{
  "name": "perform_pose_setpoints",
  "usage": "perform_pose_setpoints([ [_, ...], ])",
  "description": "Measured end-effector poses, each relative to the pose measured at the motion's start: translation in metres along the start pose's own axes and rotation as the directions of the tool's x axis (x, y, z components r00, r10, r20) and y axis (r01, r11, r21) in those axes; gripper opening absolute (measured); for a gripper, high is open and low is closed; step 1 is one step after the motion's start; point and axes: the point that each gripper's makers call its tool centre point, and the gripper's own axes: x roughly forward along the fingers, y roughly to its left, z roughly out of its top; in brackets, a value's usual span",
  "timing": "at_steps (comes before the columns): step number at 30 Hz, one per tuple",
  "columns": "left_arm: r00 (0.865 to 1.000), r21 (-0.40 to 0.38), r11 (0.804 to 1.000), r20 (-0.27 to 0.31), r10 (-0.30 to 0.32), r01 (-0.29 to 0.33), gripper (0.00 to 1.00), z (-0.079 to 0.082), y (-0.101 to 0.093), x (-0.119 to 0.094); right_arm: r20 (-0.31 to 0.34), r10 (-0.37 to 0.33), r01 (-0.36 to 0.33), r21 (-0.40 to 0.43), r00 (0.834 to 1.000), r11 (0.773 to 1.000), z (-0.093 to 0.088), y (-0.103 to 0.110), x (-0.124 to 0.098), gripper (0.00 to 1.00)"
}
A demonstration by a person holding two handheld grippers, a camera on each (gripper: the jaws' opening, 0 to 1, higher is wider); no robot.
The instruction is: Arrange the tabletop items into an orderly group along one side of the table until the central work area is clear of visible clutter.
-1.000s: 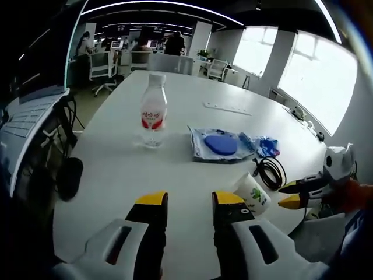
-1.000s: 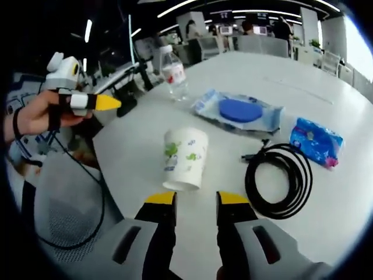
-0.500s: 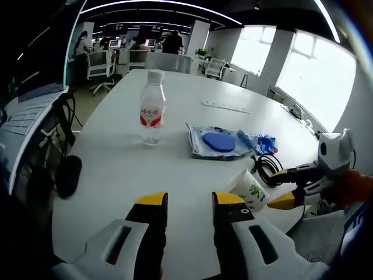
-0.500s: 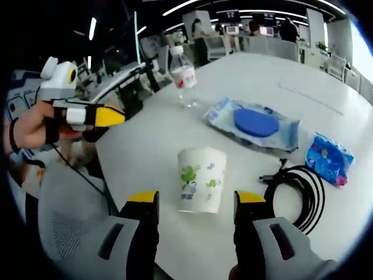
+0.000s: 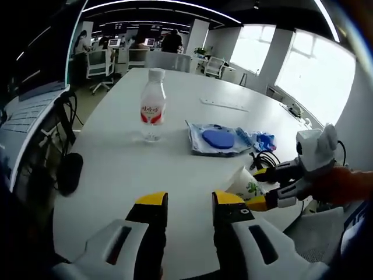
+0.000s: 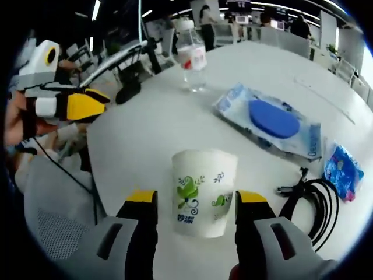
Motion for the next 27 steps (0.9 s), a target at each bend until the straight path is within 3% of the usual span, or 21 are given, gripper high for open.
perform_pose_setpoints([
  [3,1.000,-0.001,1.000,-0.003,0.008,-0.008,0.29,0.000,0.003,-0.001,-0.060,-0.016,0.016,-0.004,0.998,1.000,-0.011,-0.006,0.004,0.41],
  [13,1.000,0.005,1.000,-0.017,0.010,-0.010,0.28,0.000,0.005,0.002,0.004,0.015,-0.015,0.047,1.000,0.999,-0.006,-0.005,-0.001,0.39],
  [20,1.000,0.014,1.000,-0.013,-0.003,0.004,0.29,0.006,-0.002,0.007,0.076,0.047,-0.047,-0.004,0.996,0.999,0.007,0.007,-0.013,0.39],
  [27,0.999,0.023,0.998,-0.002,-0.050,0.050,0.29,0.018,-0.017,0.011,0.106,0.044,-0.041,-0.030,0.993,0.999,0.013,0.006,-0.022,0.39],
])
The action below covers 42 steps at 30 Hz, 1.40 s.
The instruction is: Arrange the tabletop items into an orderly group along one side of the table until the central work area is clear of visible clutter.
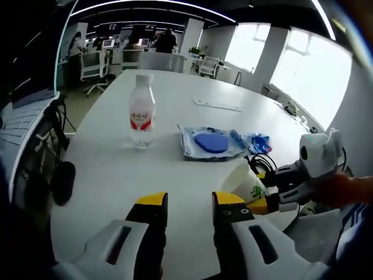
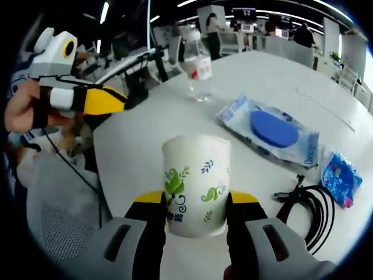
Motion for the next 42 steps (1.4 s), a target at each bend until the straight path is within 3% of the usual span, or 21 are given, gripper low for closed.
perform_pose_setpoints([
  [13,0.996,0.061,0.994,-0.004,-0.085,0.085,0.30,0.008,-0.025,0.007,0.026,0.005,-0.003,-0.066,1.000,0.998,0.002,0.008,-0.006,0.39],
  [20,0.985,0.127,0.976,-0.030,-0.172,0.175,0.30,0.012,-0.049,0.012,0.050,0.021,-0.015,-0.116,0.999,0.993,0.010,0.016,-0.010,0.39],
  [28,0.955,0.144,0.944,-0.070,-0.288,0.296,0.31,0.009,-0.078,0.012,0.073,0.041,-0.027,-0.184,0.996,0.982,0.018,0.025,-0.014,0.40],
  [34,0.933,0.110,0.929,-0.118,-0.340,0.352,0.30,-0.002,-0.084,0.012,0.073,0.074,-0.051,-0.276,0.995,0.960,0.018,0.036,-0.015,0.40],
  [40,0.902,0.098,0.904,-0.168,-0.397,0.416,0.17,-0.013,-0.096,0.008,0.091,0.110,-0.076,-0.316,0.990,0.946,0.021,0.045,-0.020,0.40],
  [42,0.905,0.106,0.905,-0.162,-0.393,0.412,0.13,-0.014,-0.097,0.008,0.092,0.114,-0.080,-0.318,0.989,0.945,0.021,0.047,-0.019,0.40],
])
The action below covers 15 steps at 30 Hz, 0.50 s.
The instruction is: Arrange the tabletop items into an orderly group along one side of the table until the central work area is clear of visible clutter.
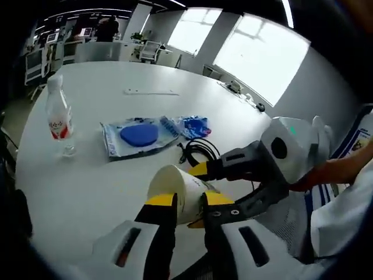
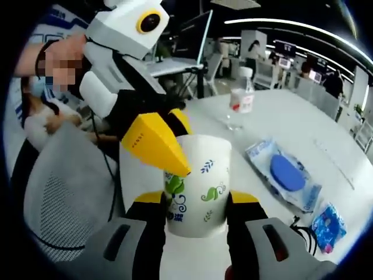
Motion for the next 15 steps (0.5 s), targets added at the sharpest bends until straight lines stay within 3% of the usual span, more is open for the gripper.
perform_pose_setpoints([
  [10,0.998,-0.055,0.997,0.035,-0.052,0.054,0.00,0.004,-0.014,-0.001,0.011,0.013,-0.013,0.007,1.000,1.000,-0.002,0.008,0.002,0.40],
  [15,0.998,-0.023,0.998,0.028,-0.050,0.051,0.00,0.002,-0.021,0.001,0.010,0.009,-0.010,0.011,1.000,1.000,-0.003,0.009,0.004,0.40],
])
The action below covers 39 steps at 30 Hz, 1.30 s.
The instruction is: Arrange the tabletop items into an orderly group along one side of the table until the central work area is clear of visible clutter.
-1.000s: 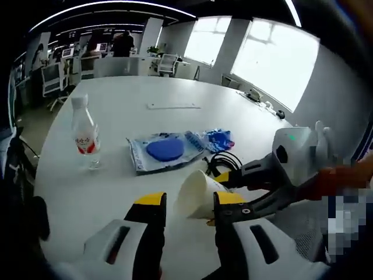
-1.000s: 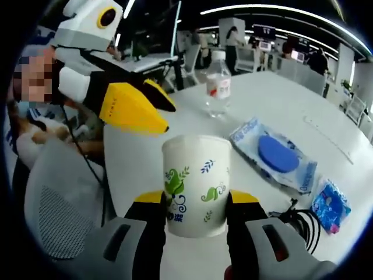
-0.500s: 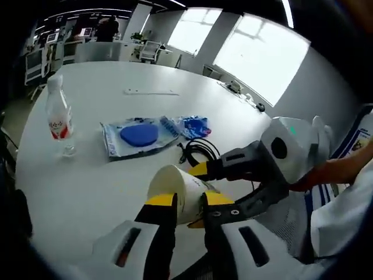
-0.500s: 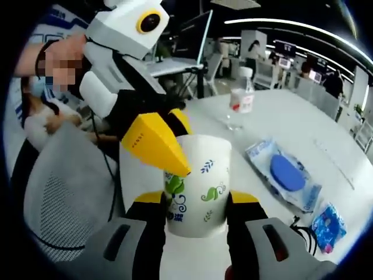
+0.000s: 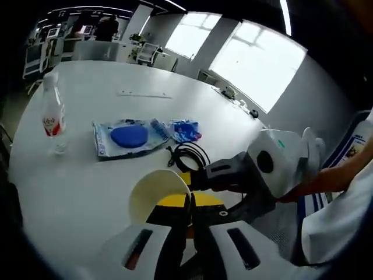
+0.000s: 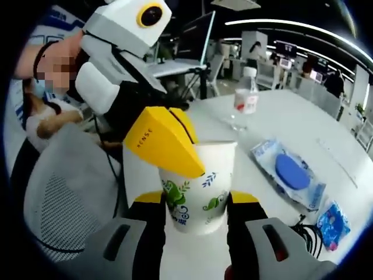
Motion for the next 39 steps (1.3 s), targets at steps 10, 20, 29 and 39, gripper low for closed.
perform_pose_setpoints([
  [10,0.998,0.012,0.999,0.038,0.049,-0.049,0.00,0.011,0.008,-0.003,-0.052,-0.026,0.027,0.018,0.998,0.999,-0.017,-0.007,-0.002,0.45],
  [20,0.993,0.049,0.992,0.026,0.111,-0.112,0.00,0.010,0.027,-0.009,-0.040,-0.061,0.066,0.116,0.997,0.991,-0.029,-0.020,-0.018,0.49],
  [29,0.989,0.096,0.984,0.002,0.151,-0.150,0.00,0.003,0.036,-0.012,-0.036,-0.125,0.129,0.210,0.992,0.969,-0.043,-0.035,-0.042,0.48],
  [39,0.980,0.108,0.975,-0.010,0.198,-0.195,0.00,-0.002,0.051,-0.011,-0.036,-0.212,0.213,0.285,0.977,0.935,-0.053,-0.059,-0.071,0.48],
])
